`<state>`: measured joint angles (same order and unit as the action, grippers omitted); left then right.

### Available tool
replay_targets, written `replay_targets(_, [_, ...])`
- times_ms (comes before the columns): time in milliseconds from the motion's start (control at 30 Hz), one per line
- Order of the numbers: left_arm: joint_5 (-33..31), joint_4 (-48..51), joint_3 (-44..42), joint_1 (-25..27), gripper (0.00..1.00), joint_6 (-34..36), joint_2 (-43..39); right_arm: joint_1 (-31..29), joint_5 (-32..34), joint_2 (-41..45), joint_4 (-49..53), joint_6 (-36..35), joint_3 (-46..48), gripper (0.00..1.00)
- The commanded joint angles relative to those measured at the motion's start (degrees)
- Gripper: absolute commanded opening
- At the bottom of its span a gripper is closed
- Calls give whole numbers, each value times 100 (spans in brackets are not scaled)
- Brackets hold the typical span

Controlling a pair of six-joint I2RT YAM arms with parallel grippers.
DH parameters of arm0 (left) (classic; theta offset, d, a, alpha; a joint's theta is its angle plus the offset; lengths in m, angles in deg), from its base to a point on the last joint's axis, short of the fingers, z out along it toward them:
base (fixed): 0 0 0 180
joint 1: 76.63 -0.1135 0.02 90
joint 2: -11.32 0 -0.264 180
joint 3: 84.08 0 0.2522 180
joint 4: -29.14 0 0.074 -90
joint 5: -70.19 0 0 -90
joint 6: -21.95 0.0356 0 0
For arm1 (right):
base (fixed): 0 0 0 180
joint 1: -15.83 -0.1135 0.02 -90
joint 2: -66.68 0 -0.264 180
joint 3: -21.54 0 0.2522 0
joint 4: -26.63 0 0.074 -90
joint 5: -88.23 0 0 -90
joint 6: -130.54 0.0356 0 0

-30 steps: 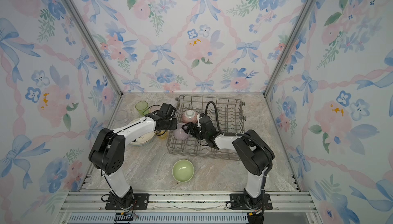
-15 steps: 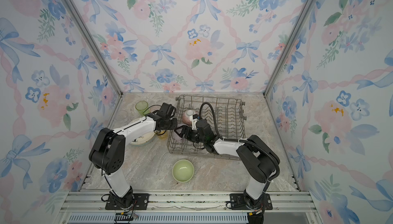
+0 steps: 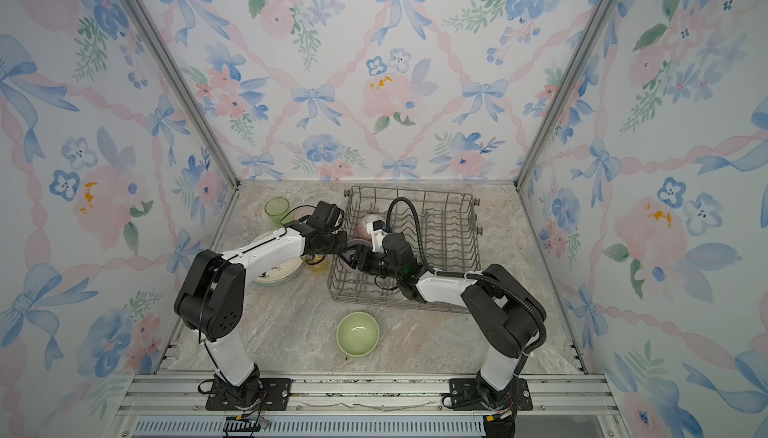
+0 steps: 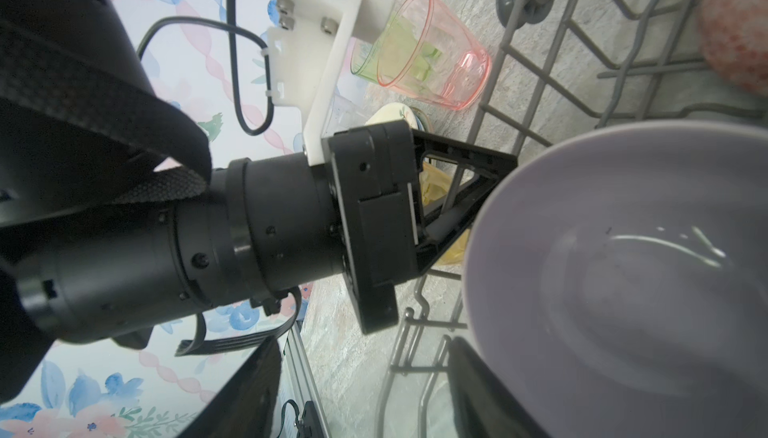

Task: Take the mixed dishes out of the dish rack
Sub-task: 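Tilt the lilac bowl up and lift it out of the rack with the right gripper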

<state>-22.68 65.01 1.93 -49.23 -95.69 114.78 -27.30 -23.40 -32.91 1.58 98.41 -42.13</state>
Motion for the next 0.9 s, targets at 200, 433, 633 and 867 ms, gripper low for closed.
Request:
replay_targets(200, [500,-121,26,69,9,-182,150,-19,505,449,1309,-804,-239,66])
replay_targets(433, [411,-128,85,3,18,-199,67,39,1447,1000,4171,-2023,-1107,66])
replay_targets(633, [408,-128,154,3,40,-181,0,183,1856,565,5199,-2504,-1625,65])
replay_targets(867, [332,-128,83,2,55,-165,-147,326,2125,118,5628,-2786,-1933,65])
